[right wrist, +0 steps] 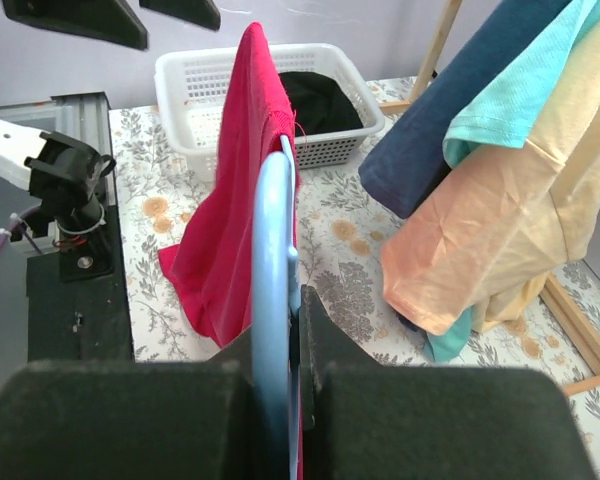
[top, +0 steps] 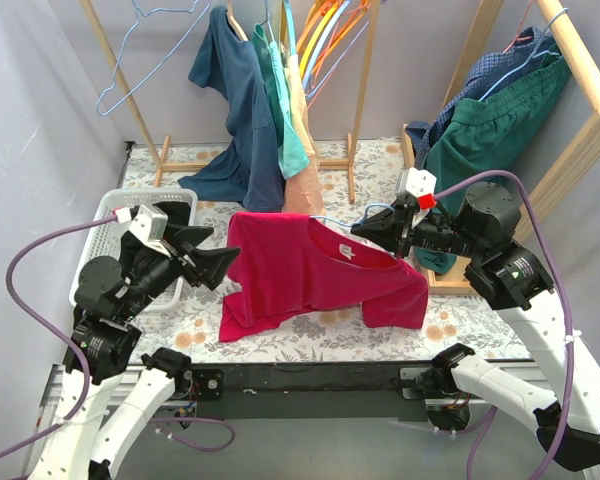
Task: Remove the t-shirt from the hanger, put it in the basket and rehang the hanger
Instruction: Remove the T-shirt from the clothesline.
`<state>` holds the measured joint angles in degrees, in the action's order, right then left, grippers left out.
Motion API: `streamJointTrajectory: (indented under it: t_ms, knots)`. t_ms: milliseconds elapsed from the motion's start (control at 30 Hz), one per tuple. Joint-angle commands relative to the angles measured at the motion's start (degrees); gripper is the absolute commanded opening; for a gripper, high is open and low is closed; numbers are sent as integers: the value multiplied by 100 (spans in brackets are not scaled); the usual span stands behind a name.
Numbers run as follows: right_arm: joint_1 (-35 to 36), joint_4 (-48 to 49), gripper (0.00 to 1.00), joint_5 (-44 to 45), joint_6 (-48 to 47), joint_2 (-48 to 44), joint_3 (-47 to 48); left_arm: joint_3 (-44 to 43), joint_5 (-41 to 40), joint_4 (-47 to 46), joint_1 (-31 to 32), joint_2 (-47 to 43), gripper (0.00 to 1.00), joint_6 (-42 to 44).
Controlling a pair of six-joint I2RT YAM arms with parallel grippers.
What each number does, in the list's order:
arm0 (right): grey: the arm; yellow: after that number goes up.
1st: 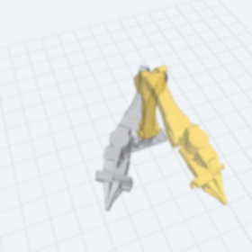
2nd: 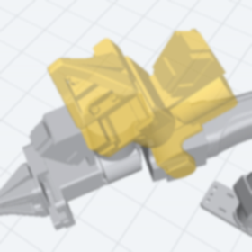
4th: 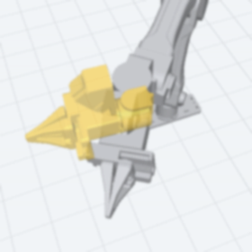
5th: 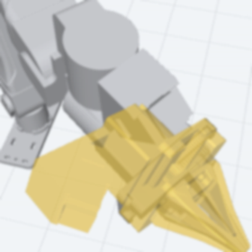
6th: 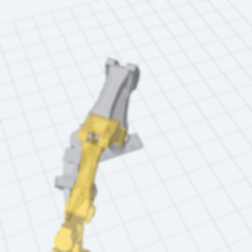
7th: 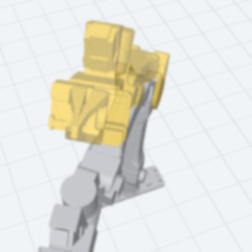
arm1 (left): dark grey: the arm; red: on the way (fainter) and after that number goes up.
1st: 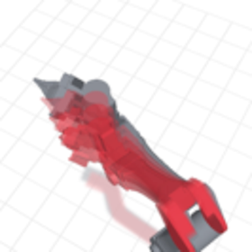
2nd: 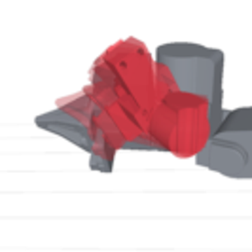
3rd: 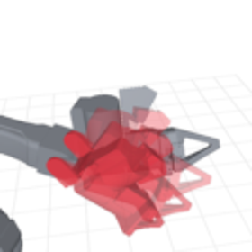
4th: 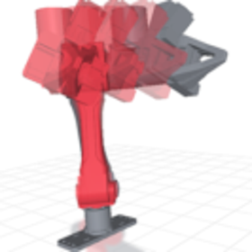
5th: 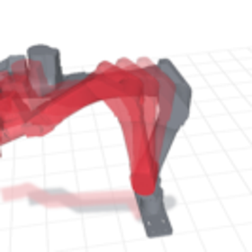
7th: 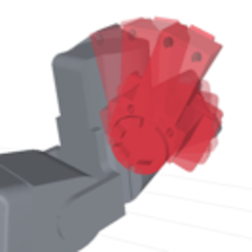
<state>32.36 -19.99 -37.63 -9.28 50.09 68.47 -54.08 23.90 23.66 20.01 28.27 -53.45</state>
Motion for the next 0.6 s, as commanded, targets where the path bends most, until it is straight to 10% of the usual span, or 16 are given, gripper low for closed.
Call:
streamJointTrajectory:
  t_ms: [0,367,533,567]
  knots:
    - [-10,197,1,177,-65,-69,307,599,-826,227,12,143,77,-288]
    - [-10,162,1,-166,31,-25,229,1049,-580,-986,12,829,61,-552]
    - [-10,-189,1,167,-161,-43,36,874,-1324,-829,12,707,0,-421]
    - [-10,-242,1,368,-197,-121,-52,821,-1605,-741,12,663,0,-351]
